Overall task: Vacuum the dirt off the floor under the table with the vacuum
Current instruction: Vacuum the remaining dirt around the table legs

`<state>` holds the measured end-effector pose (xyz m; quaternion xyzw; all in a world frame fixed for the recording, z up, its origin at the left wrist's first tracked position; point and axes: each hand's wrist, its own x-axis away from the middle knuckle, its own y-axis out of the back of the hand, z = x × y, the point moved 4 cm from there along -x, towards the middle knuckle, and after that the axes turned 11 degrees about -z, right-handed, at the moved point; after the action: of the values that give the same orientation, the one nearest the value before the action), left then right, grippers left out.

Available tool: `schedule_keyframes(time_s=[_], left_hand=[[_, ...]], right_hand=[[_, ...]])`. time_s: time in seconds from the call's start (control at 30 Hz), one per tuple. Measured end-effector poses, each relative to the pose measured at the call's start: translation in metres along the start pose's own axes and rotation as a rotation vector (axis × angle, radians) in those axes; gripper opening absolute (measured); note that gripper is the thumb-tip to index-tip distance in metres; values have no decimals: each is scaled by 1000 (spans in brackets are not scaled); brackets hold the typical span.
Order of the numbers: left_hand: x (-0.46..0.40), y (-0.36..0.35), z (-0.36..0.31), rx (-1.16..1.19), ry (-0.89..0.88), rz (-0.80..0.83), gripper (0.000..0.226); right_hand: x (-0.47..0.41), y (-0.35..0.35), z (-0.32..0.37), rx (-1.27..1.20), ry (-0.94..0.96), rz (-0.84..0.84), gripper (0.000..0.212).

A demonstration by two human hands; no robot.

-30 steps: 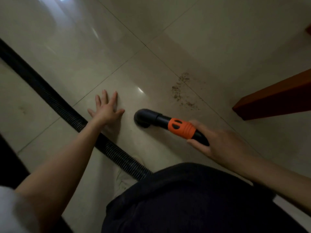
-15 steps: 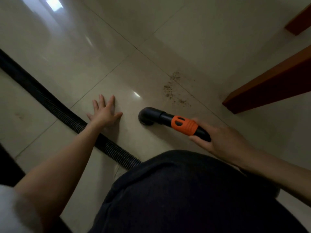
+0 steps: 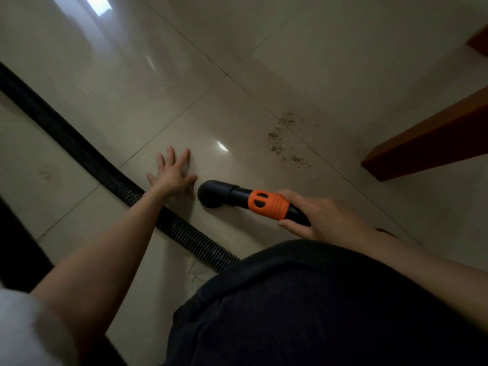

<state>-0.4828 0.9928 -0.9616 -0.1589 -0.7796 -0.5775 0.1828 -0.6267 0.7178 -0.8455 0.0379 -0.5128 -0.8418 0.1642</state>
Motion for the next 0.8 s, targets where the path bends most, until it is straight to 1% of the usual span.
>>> schedule_keyframes(time_s=[0.07,0.13,0.17,0.27,0.33,0.37,0.47,0.53,0.6,0.67,0.8], left_hand=[[0,-1,0,2,5,-6,74],[1,-1,0,-11,11,-11,74],[1,-1,0,-19,10,-10,74],[2,-1,-2,-26,-4,-9,72],[2,0,-3,-30,0,-15,72],[3,-1,-4,-33,5,-19,72],[5,-4,-12,-93,-8,-71,71],[8,-10,-26,-142,-80,-105,68],[11,-20,-46,-148,-149,-98,68],[13,-31,-64,-105,-153,-84,69],[11,-41,-76,-53,-92,-97,70]], right_hand=[[-4,7,-5,43,-24,-62,73],[-3,11,-10,37,-63,-83,68],[-2,10,-10,18,-49,-94,67],[4,2,-3,-28,2,-47,60],[6,1,-2,-25,5,-54,58],[5,4,-5,-21,-24,-76,58],[5,20,-23,28,-200,-139,55],[6,32,-35,81,-286,-184,53],[9,40,-44,138,-344,-207,51],[11,44,-48,152,-375,-216,52],[8,44,-47,172,-356,-230,52]])
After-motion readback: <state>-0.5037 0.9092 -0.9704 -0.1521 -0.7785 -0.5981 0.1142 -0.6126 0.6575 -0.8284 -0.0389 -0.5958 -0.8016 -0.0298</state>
